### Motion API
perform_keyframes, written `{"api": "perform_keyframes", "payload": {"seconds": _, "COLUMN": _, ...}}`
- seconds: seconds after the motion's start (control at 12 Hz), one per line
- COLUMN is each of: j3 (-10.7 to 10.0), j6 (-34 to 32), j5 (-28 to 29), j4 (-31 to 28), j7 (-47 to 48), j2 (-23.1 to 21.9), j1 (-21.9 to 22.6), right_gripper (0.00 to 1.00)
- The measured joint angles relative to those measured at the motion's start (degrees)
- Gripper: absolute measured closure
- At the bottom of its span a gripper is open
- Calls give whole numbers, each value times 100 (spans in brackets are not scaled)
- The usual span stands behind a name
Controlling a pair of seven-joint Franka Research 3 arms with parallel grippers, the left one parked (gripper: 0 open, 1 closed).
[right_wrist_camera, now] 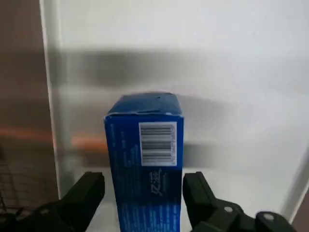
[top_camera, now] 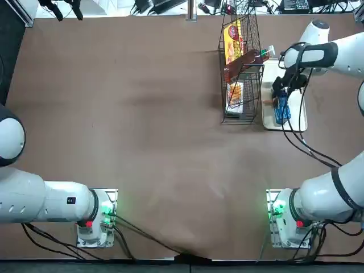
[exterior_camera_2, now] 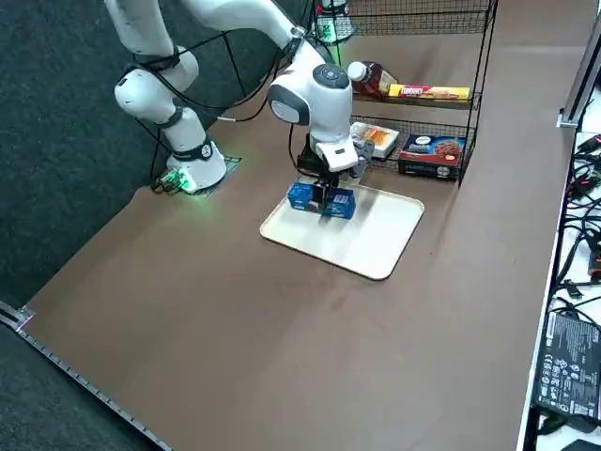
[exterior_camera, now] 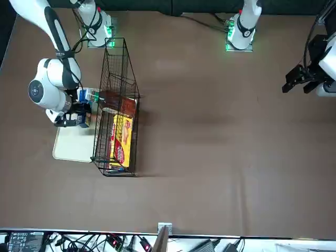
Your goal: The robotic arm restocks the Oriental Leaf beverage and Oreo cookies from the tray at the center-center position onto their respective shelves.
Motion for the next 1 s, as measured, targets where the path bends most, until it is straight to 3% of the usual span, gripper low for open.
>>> {"api": "perform_keyframes", "payload": {"seconds": 0.75, "j3": -40, "j6": 9, "j5": 0, "j4": -215, "j7": -2, "j2": 0, "j1": -28, "right_gripper": 4}}
{"api": "perform_keyframes", "payload": {"seconds": 0.92, "j3": -53, "j6": 9, "j5": 0, "j4": -216, "j7": -2, "j2": -1, "j1": -45, "right_gripper": 22}}
{"api": "perform_keyframes", "payload": {"seconds": 1.0, "j3": -53, "j6": 9, "j5": 0, "j4": -216, "j7": -3, "j2": -1, "j1": -52, "right_gripper": 22}}
